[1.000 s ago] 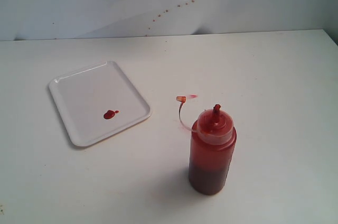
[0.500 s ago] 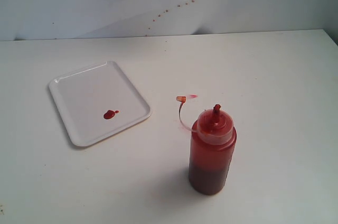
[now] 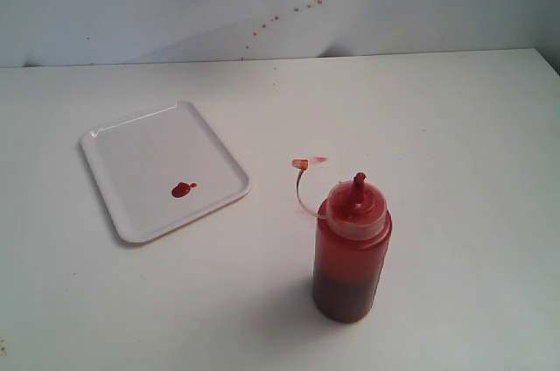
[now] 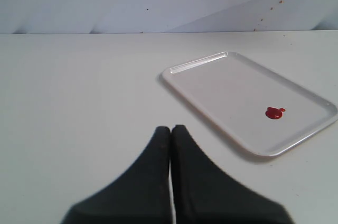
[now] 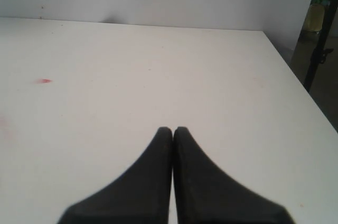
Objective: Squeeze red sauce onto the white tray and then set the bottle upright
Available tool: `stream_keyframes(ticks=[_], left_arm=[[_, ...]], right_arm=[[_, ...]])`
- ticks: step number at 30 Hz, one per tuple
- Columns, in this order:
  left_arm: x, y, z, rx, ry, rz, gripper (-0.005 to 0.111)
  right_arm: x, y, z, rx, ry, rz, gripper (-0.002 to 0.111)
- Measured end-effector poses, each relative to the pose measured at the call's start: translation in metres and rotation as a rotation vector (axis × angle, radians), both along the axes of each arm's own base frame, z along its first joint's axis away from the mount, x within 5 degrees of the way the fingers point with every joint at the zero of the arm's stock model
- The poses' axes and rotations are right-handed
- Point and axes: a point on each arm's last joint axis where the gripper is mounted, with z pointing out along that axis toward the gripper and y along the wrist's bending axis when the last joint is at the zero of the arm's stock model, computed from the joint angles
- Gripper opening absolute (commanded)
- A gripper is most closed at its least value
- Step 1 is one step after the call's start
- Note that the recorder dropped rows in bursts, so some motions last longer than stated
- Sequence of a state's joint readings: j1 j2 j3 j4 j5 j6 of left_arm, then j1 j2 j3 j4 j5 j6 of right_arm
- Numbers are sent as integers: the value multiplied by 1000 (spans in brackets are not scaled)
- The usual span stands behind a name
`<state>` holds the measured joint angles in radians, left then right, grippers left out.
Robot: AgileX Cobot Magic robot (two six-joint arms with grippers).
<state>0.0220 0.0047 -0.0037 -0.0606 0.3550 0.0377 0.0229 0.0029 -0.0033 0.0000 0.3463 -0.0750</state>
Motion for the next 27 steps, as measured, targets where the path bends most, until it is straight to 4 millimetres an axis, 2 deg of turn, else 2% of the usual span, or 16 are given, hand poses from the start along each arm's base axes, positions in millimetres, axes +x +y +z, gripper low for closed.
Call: stream_keyframes(ticks=[27], left_arm=[[0, 0, 0, 0, 0, 0, 0]], right_arm=[[0, -1, 0, 0, 0, -17, 0]])
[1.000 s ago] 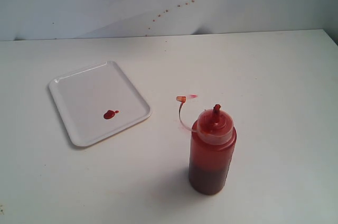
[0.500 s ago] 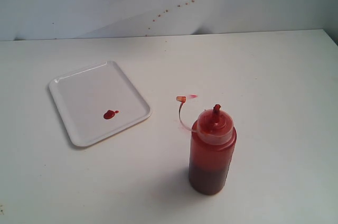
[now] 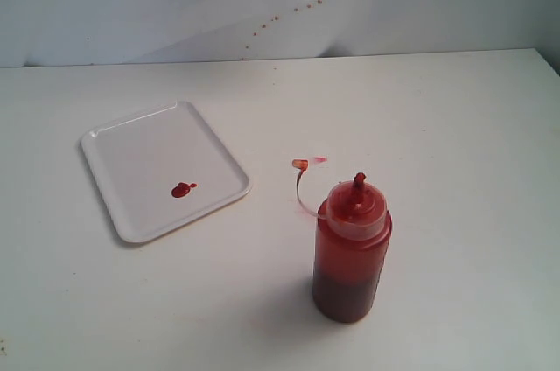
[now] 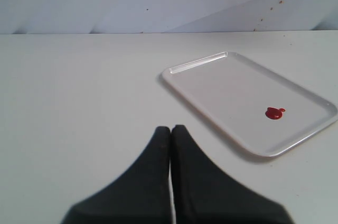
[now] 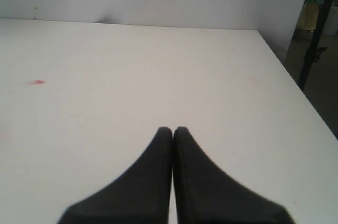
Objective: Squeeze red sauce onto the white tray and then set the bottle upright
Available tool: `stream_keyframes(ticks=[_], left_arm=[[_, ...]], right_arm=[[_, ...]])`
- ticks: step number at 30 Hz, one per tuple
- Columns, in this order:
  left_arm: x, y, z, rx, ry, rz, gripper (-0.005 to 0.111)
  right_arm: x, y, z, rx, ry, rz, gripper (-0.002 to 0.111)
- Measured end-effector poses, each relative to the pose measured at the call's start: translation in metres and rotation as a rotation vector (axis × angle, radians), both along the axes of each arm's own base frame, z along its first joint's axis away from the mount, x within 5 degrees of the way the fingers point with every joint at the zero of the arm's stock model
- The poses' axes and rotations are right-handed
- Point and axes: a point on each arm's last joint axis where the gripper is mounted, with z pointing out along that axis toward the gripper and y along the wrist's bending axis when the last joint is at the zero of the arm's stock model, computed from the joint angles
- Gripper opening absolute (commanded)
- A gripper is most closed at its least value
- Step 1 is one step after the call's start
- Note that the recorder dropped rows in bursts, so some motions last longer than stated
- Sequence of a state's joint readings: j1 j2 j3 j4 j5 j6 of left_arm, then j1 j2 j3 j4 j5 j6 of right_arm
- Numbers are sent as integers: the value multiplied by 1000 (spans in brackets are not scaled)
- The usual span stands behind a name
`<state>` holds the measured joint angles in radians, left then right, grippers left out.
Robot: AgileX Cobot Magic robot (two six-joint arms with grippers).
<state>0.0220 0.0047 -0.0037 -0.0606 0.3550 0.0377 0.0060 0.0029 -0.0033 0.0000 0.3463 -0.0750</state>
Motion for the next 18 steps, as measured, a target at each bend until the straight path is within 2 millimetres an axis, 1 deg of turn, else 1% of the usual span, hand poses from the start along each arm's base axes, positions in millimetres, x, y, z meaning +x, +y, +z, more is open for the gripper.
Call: stream_keyframes(ticks=[18], left_arm=[[0, 0, 0, 0, 0, 0, 0]], right_arm=[[0, 0, 0, 0, 0, -9, 0]])
